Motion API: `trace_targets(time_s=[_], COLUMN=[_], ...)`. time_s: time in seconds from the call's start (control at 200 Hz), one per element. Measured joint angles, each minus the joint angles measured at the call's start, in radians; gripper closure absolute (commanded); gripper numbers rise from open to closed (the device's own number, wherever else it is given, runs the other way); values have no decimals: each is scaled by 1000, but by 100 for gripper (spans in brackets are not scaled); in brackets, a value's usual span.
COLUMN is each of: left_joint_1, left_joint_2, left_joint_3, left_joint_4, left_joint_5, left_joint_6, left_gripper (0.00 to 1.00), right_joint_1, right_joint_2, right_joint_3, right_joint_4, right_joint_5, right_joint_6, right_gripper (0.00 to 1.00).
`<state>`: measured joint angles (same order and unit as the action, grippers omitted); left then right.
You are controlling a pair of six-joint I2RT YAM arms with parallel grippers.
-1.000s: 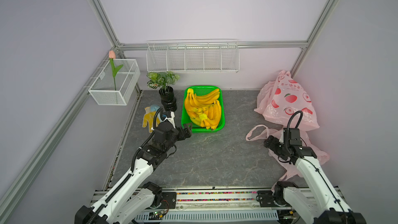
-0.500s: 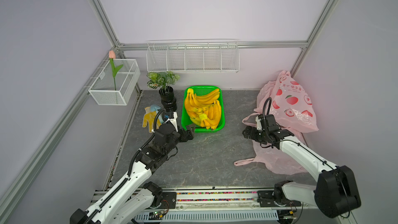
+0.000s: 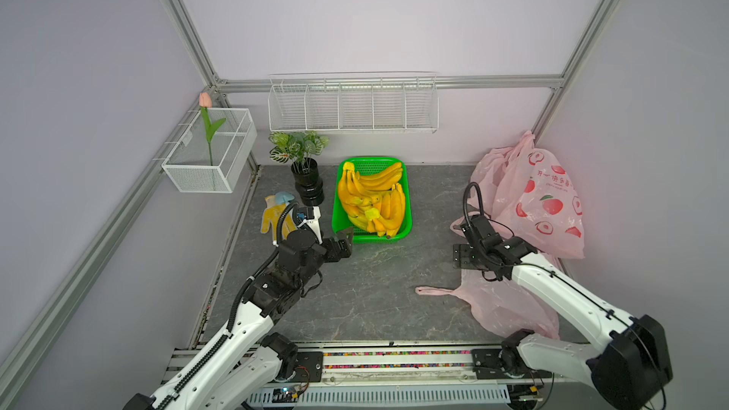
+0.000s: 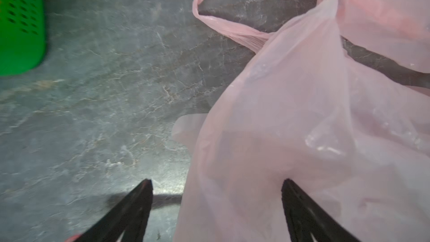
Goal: Place the banana into a plastic bag & tie a knot
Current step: Pick up the plastic bag at the center of the board.
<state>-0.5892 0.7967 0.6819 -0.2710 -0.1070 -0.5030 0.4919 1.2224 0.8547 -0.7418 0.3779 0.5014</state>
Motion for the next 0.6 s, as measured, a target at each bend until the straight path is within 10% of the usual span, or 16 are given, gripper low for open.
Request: trace_targets(time_s=[0.13,0.6], left_joint_1=[0,0], left_joint_2=[-6,2], left_joint_3=[0,0], left_joint_4=[-1,-4], left_joint_5=[-1,-8], left_joint_6=[2,3], left_gripper=[0,0], right_joint_1=[-14,-10], right_joint_2=[93,102], right_joint_3=[-45,-63], right_joint_4=[31,97], right_joint_5=[34,78], right_joint_6=[6,-16], right_gripper=[1,91])
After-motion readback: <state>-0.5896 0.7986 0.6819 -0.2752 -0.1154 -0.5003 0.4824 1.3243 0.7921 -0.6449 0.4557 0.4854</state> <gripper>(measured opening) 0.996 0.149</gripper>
